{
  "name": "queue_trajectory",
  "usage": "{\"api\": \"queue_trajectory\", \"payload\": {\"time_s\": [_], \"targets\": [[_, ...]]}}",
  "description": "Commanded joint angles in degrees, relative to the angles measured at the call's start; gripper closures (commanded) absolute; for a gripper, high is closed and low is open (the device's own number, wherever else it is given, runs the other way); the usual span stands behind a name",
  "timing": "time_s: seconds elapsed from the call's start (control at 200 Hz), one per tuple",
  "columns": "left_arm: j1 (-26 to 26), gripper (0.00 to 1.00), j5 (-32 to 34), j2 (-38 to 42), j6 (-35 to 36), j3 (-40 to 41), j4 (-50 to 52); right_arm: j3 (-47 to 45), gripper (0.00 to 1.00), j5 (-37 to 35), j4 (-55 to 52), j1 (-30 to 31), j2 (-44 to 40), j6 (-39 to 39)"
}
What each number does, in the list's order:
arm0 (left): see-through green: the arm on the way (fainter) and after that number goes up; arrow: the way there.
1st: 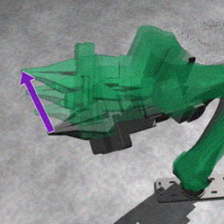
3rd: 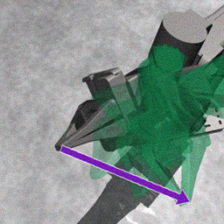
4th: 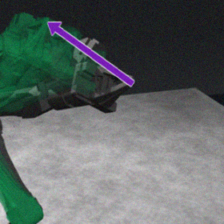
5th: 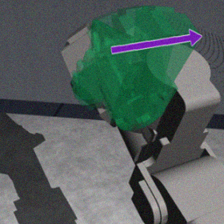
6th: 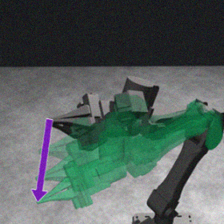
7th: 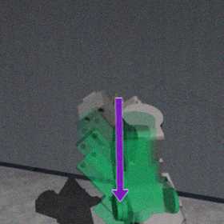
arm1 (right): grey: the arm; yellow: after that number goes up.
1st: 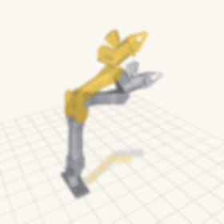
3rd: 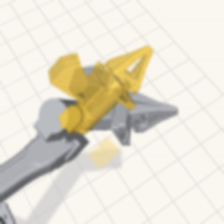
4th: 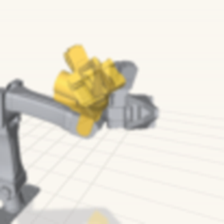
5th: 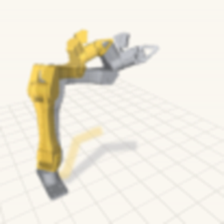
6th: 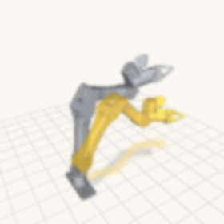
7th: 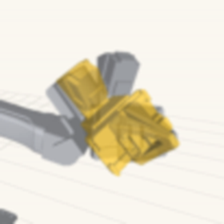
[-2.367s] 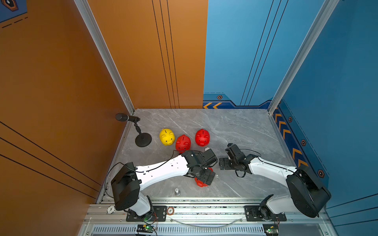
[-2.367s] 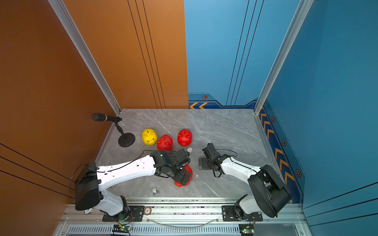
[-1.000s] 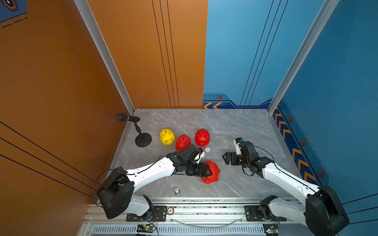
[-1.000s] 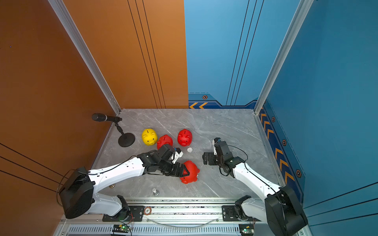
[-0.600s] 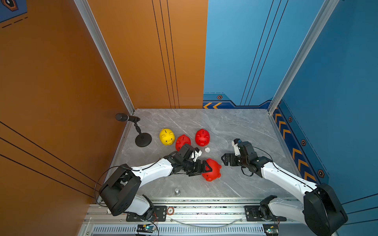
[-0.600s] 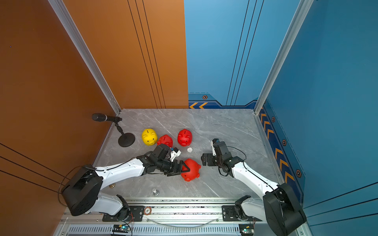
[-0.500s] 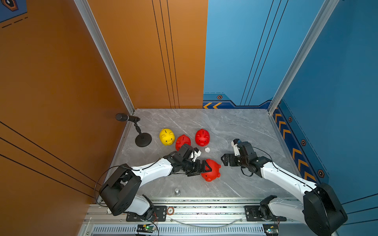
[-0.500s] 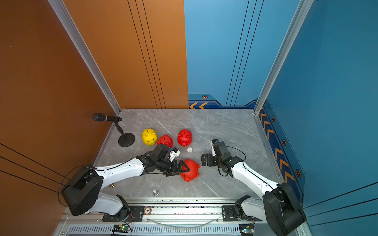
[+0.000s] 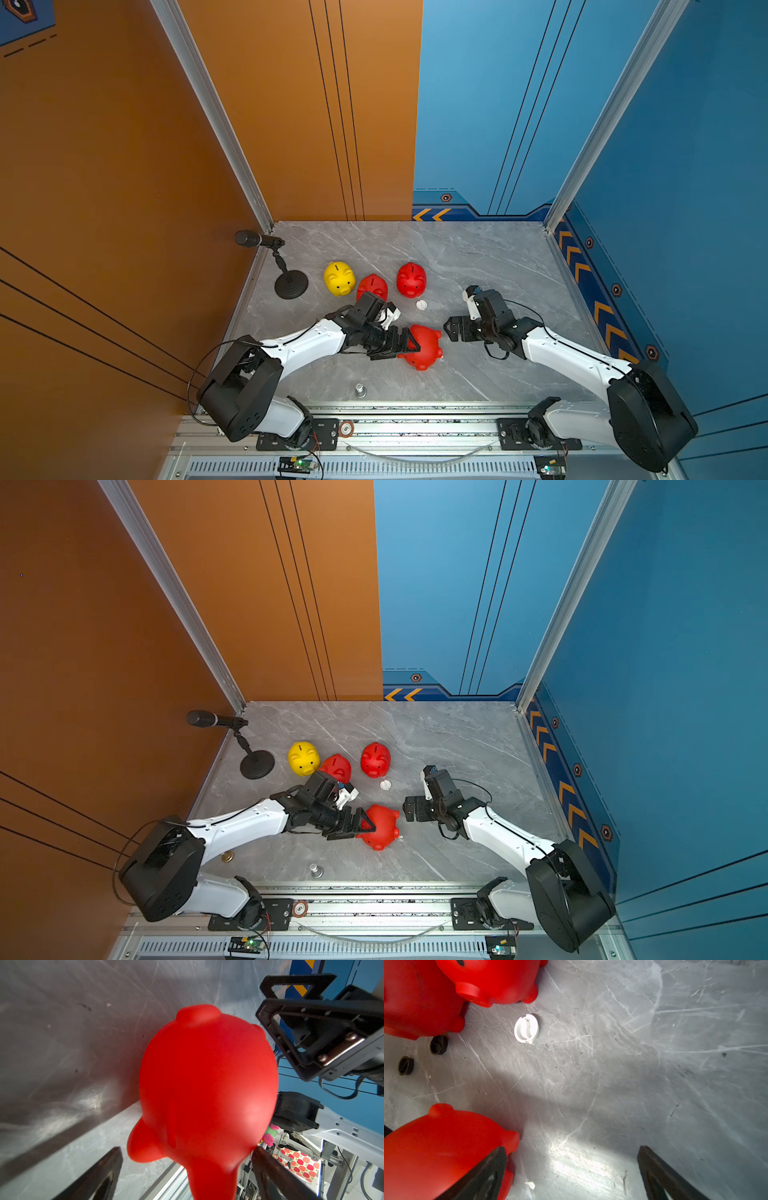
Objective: Open piggy banks
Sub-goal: Adjust the piggy bank at the center of the board.
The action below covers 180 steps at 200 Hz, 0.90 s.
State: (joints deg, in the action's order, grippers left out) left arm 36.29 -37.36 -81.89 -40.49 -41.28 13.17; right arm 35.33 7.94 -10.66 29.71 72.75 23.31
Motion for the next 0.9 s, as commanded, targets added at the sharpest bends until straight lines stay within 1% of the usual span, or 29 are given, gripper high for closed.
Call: {"api": "queue_trajectory", "payload": {"time_s": [0.0,0.27,0.486,0.666,0.691,0.726,0.751,0.896], "targets": [[-0.9,0.02,2.9,-0.3,2.6,-0.2,6.8,1.3,0.00,-0.1,0.7,0.7,0.5,-0.4],[-1.4,0.02,4.0,0.0,3.5,-1.4,6.8,1.0,0.00,-1.7,0.5,3.2,0.8,0.4],[-1.8,0.02,3.8,-0.3,2.2,-0.6,1.6,-0.1,0.00,-2.8,1.5,6.9,2.2,1.9],[-2.1,0.02,3.7,-0.9,1.0,0.5,-1.8,-1.4,0.00,-4.0,2.7,10.1,1.6,2.9],[-2.2,0.02,3.8,-1.0,0.8,0.7,-4.1,-1.6,0.00,-4.0,3.0,10.1,1.5,2.9],[-2.4,0.02,3.9,-1.1,0.6,0.8,-4.7,-1.9,0.00,-4.0,3.1,10.2,1.3,3.0],[-2.5,0.02,3.9,-1.1,0.5,0.8,-5.0,-1.9,0.00,-4.2,3.0,11.9,1.2,3.1],[-3.2,0.02,4.6,-0.3,0.2,1.4,-6.1,-2.8,0.00,-4.5,2.7,13.0,0.6,3.7]]}}
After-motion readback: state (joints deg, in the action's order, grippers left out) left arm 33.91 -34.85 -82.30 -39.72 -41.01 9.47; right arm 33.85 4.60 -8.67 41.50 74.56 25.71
